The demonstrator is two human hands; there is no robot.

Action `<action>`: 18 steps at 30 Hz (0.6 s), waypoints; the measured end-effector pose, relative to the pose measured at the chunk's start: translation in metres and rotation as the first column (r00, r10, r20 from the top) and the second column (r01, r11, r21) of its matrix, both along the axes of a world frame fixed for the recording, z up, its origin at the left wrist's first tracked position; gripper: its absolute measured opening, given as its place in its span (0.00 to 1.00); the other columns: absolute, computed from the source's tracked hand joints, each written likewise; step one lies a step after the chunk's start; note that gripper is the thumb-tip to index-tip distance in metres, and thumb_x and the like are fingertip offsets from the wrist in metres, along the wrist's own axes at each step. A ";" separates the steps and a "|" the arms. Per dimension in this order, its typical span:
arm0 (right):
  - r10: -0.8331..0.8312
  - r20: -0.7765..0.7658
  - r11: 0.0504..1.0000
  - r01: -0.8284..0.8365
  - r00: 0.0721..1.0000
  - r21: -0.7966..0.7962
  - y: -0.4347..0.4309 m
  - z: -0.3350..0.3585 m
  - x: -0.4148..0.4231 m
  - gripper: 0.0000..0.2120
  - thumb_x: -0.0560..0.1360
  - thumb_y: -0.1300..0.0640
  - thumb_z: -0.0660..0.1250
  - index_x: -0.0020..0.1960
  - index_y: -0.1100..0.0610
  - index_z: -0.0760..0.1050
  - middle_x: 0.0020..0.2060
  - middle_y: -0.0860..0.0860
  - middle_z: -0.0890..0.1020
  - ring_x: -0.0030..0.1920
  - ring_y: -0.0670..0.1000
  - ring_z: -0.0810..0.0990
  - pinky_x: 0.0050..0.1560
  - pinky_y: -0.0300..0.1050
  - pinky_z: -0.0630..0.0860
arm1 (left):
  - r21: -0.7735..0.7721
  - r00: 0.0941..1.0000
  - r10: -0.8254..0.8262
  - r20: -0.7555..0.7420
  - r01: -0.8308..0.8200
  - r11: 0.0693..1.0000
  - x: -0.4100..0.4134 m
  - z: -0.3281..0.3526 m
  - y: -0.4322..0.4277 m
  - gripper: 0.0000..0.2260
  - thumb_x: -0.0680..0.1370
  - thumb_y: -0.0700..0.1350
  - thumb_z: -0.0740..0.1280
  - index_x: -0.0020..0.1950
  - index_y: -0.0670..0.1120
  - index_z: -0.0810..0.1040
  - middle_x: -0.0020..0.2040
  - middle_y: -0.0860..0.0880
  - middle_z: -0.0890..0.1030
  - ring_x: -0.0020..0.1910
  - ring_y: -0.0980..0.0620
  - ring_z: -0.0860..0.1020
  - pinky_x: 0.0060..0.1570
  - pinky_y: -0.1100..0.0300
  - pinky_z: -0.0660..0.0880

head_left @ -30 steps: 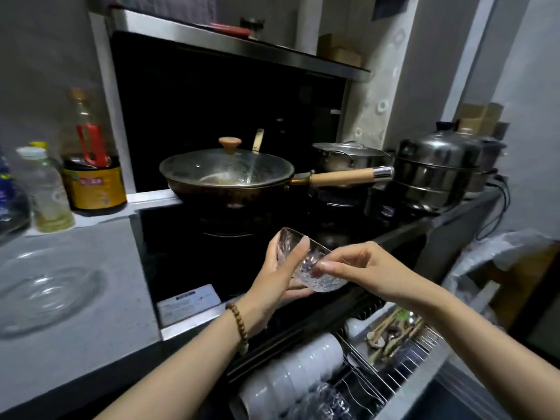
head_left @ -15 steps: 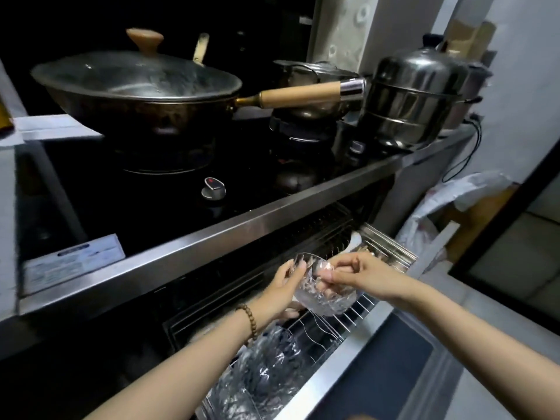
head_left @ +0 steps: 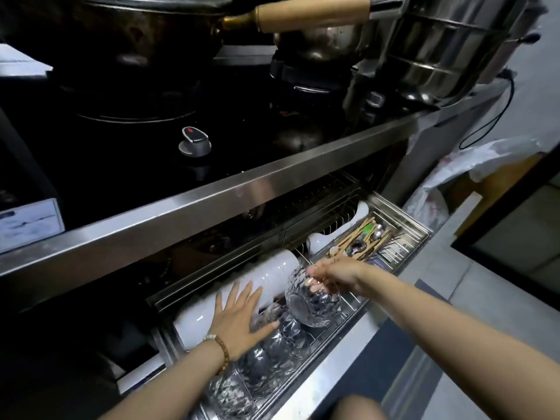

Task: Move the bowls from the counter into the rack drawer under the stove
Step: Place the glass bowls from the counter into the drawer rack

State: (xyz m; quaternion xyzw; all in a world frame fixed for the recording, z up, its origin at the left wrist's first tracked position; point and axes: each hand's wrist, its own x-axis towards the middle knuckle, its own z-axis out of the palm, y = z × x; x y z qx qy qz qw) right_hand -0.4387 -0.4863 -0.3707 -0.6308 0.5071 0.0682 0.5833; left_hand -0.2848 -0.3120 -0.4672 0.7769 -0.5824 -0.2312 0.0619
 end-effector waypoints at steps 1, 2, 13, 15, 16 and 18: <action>0.015 -0.037 1.000 -0.014 0.999 0.013 -0.003 -0.006 0.003 0.06 0.76 0.54 0.66 0.41 0.55 0.78 0.35 0.52 0.78 0.29 0.46 0.71 0.30 0.36 0.70 | -0.007 1.000 -0.003 0.021 0.003 1.000 0.001 -0.005 0.002 0.52 0.56 0.79 0.30 0.76 0.55 0.40 0.77 0.52 0.38 0.75 0.48 0.34 0.70 0.45 0.31; 0.030 -0.073 0.999 -0.028 0.997 0.024 -0.004 -0.009 0.006 0.07 0.75 0.53 0.67 0.43 0.56 0.79 0.36 0.52 0.78 0.30 0.46 0.71 0.33 0.38 0.70 | -0.015 0.999 -0.003 0.038 0.004 1.000 0.001 -0.009 0.004 0.51 0.57 0.79 0.31 0.76 0.55 0.40 0.77 0.53 0.36 0.75 0.48 0.33 0.69 0.45 0.30; 0.160 -0.189 0.954 -0.103 0.969 0.280 -0.026 -0.055 0.025 0.08 0.79 0.55 0.61 0.46 0.58 0.75 0.35 0.49 0.75 0.30 0.42 0.71 0.25 0.31 0.72 | -0.064 0.996 0.004 0.092 0.002 0.998 -0.001 -0.022 0.003 0.46 0.63 0.77 0.36 0.76 0.57 0.42 0.73 0.55 0.32 0.73 0.49 0.30 0.62 0.47 0.21; 0.163 -0.198 0.949 -0.099 0.966 0.298 -0.025 -0.063 0.026 0.08 0.79 0.55 0.61 0.45 0.58 0.75 0.32 0.47 0.77 0.31 0.42 0.71 0.26 0.31 0.72 | -0.071 0.995 0.000 0.101 0.007 0.997 -0.001 -0.022 0.003 0.46 0.62 0.77 0.36 0.76 0.57 0.42 0.73 0.56 0.32 0.74 0.49 0.30 0.63 0.47 0.21; 0.171 -0.196 0.945 -0.104 0.966 0.310 -0.023 -0.065 0.027 0.09 0.79 0.55 0.61 0.45 0.57 0.75 0.30 0.47 0.78 0.31 0.42 0.71 0.26 0.31 0.72 | -0.073 0.994 -0.003 0.106 0.011 0.997 -0.001 -0.021 0.003 0.46 0.62 0.77 0.35 0.76 0.57 0.42 0.72 0.56 0.31 0.74 0.49 0.31 0.61 0.48 0.20; 0.184 -0.190 0.937 -0.114 0.964 0.330 -0.021 -0.070 0.027 0.10 0.79 0.55 0.60 0.43 0.57 0.75 0.29 0.46 0.77 0.29 0.41 0.71 0.27 0.31 0.72 | -0.074 0.994 -0.004 0.108 0.012 0.997 -0.001 -0.022 0.003 0.47 0.62 0.77 0.35 0.76 0.56 0.42 0.72 0.57 0.31 0.74 0.49 0.31 0.59 0.49 0.19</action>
